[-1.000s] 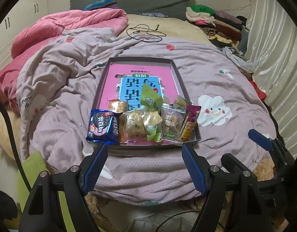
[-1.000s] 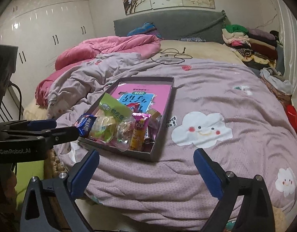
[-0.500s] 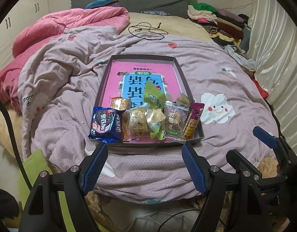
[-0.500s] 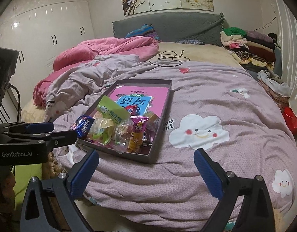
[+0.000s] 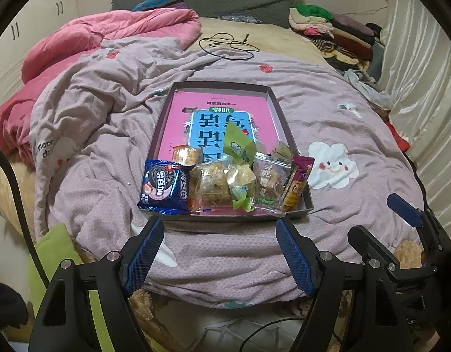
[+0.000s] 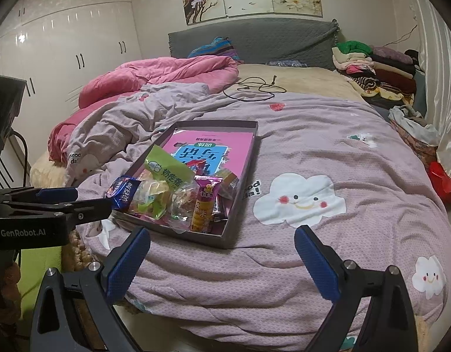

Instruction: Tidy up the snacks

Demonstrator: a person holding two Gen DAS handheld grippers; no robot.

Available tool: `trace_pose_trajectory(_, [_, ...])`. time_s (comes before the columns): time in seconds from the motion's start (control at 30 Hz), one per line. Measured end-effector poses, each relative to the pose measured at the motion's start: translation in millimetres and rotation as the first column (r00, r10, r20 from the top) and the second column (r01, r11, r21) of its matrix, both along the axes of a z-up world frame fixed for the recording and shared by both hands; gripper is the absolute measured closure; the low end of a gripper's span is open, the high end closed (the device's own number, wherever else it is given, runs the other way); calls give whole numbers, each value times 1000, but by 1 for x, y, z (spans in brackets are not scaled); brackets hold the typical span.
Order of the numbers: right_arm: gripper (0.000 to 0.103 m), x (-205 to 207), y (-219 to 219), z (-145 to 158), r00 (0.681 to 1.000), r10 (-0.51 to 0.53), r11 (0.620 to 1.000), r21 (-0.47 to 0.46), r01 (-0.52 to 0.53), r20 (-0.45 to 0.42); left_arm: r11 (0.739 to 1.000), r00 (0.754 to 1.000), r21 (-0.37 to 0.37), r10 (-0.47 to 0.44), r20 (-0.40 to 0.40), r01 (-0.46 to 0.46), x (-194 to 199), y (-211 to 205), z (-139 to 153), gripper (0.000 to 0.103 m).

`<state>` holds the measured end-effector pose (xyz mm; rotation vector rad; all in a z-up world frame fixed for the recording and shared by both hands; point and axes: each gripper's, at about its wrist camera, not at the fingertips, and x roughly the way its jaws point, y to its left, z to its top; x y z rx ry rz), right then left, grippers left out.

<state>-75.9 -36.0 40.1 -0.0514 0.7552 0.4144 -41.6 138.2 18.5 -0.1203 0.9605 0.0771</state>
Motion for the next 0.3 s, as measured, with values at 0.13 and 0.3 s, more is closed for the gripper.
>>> trace_pose_trajectory(0.13, [4, 3, -5, -1, 1000, -17, 1000, 5, 17, -8, 999, 999, -1, 33, 10, -33, 2, 9, 0, 23])
trace_pose_trajectory(0.3, [4, 24, -30, -9, 995, -93, 995, 30, 94, -32, 991, 988, -5, 137, 68, -136, 20, 57, 1, 23])
